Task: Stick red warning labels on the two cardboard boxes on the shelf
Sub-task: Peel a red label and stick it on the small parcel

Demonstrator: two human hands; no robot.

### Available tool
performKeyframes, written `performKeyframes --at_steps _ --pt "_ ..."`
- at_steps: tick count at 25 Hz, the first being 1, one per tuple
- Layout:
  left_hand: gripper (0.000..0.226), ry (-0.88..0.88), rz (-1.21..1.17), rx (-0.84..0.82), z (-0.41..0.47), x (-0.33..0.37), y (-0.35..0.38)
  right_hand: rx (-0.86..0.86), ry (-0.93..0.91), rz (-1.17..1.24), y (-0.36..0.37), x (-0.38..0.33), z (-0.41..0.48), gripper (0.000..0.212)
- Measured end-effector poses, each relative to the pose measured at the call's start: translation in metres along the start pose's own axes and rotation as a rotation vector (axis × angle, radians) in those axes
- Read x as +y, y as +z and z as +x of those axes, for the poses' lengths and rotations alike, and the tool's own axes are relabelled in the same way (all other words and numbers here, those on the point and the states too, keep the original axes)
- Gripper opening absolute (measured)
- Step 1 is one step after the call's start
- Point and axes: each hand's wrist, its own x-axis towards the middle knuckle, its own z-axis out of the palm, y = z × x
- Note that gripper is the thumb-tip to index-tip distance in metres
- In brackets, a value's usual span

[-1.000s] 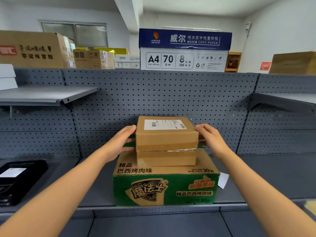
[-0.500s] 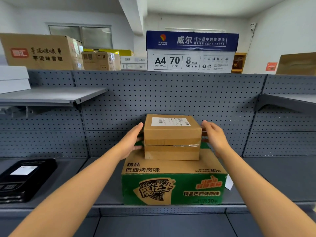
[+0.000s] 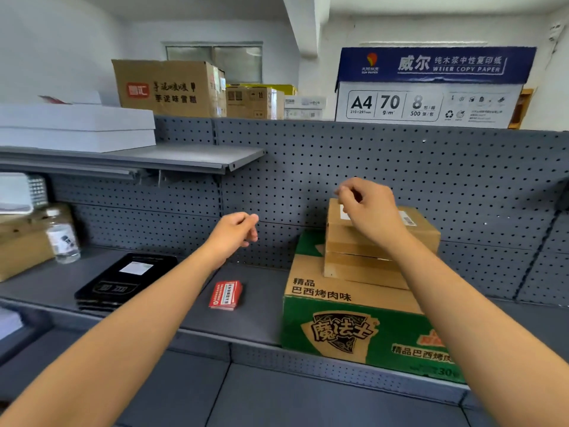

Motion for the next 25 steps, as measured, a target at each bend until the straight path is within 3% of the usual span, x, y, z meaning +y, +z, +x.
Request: performKeyframes --at_steps 5,11,14,18,25 --pt "0.039 -0.093 0.114 0.057 -0.016 -0.045 -0.057 -0.388 -0.085 -0.002 0.096 -0.028 -0.002 0.027" --pt "0.018 -0.104 0.467 -0.119 -0.024 -0.12 -0.084 -0.773 -0.126 -0.207 0.211 -0.032 -0.006 0.022" --pt "0.033 0.004 0.719 -0.243 -0.024 -0.153 -0.071 -0.935 -0.145 -0.347 0.253 -0.032 -0.016 0.02" --pt "0.049 0.07 0.921 -0.373 -0.021 -0.182 -0.057 -1.042 -0.18 -0.496 0.278 -0.027 -0.029 0.016" --pt "0.023 0.097 1.046 -0.336 -0.01 -0.194 -0.046 -1.041 -0.147 -0.504 0.275 -0.017 -0.03 0.019"
